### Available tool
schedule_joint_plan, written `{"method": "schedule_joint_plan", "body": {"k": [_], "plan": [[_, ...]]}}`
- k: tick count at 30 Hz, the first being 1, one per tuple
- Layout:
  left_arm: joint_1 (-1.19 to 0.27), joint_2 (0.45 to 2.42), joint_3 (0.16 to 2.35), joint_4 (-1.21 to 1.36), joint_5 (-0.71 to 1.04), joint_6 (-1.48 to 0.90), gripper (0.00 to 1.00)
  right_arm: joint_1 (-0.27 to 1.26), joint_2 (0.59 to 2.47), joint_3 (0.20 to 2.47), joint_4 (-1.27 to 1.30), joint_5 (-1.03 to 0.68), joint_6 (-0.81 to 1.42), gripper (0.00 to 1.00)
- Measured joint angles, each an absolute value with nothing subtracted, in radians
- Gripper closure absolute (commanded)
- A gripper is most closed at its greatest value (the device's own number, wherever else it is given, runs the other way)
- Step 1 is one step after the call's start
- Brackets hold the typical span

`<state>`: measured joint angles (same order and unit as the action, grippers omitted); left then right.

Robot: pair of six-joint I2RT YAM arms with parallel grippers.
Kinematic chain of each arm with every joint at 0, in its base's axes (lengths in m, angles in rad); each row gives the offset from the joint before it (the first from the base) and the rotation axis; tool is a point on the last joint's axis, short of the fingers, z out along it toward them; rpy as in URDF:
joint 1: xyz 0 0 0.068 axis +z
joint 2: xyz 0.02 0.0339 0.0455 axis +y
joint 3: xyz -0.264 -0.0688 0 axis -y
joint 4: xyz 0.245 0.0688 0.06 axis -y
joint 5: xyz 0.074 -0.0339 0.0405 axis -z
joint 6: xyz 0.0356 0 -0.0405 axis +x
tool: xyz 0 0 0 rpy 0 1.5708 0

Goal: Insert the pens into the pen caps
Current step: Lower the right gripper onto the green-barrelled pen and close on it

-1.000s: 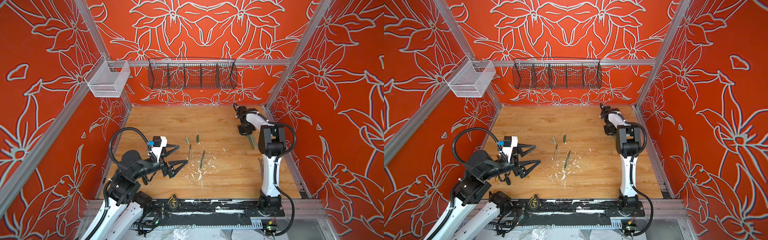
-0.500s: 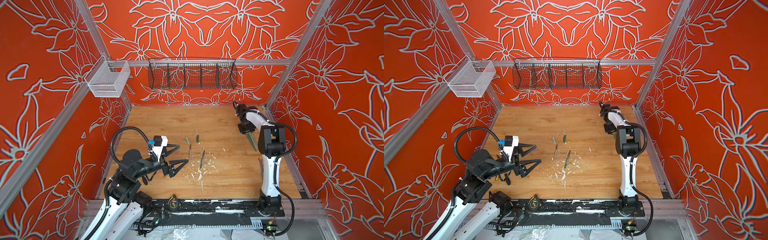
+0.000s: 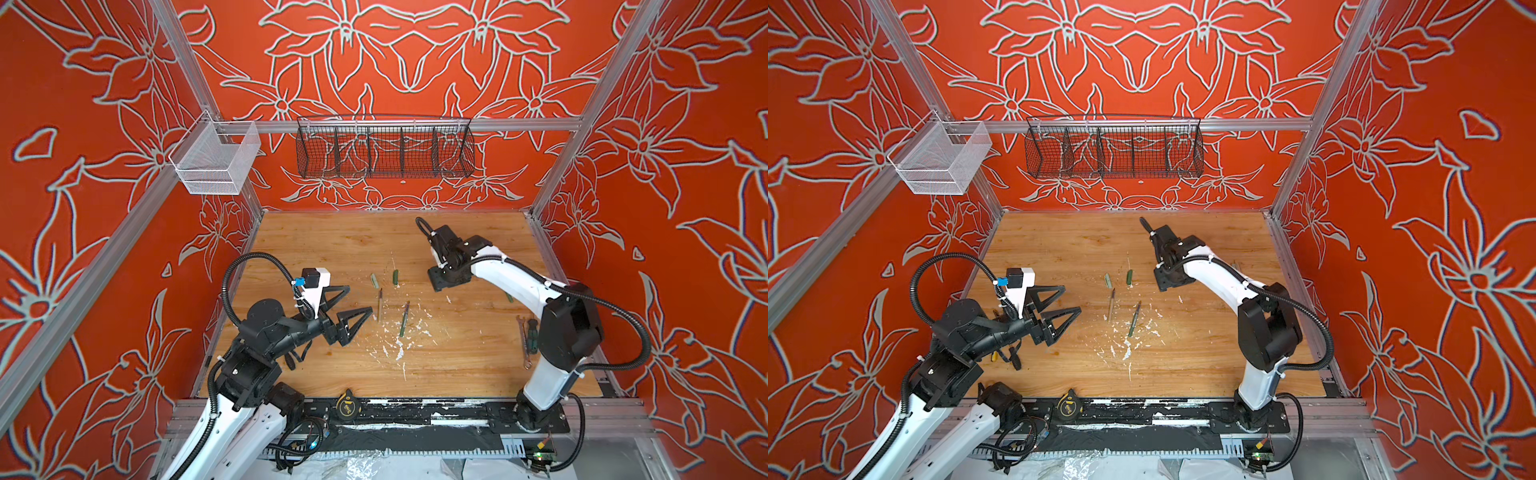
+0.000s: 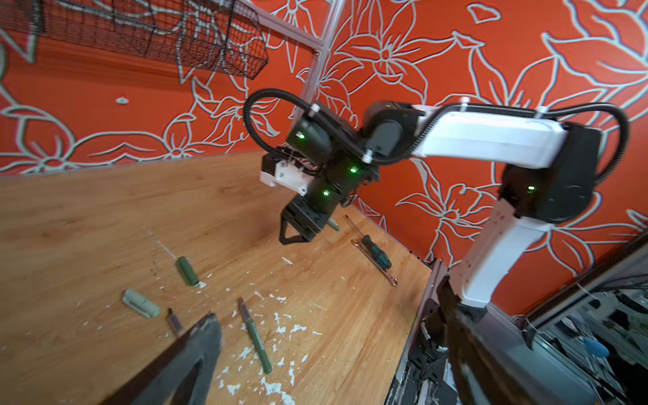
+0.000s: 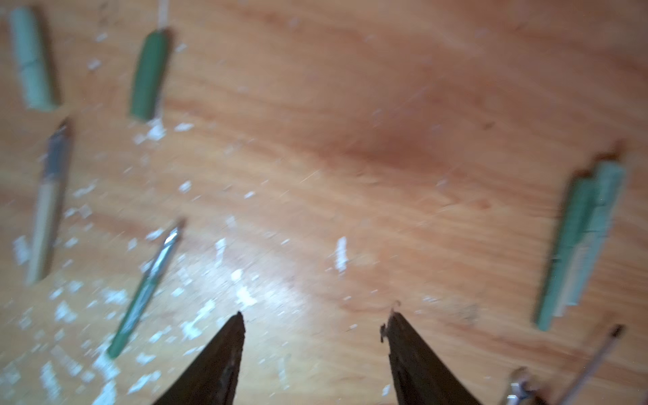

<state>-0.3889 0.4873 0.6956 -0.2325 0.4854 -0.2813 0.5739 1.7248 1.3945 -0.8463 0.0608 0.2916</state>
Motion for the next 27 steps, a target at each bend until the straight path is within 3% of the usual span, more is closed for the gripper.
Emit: {"method": "schedule_joint_plan", "body": {"k": [11, 21, 27], "plan": [[-0.389, 0.422, 0.672, -0.31, 0.289, -0.317, 0.03, 0.798, 1.703, 1.206, -0.647, -0.083, 0.579, 0.38], [-0.389, 0.402, 0.669, -0.328, 0.274, -0.339, 0.03, 0.809, 1.831, 1.223, -0.542, -0.094, 0.687, 0.43], [-0.389, 0.393, 0.645, -0.332, 0.275, -0.356, 0.03, 0.809, 1.888, 1.251, -0.54, -0.088, 0.701, 0.55]]}}
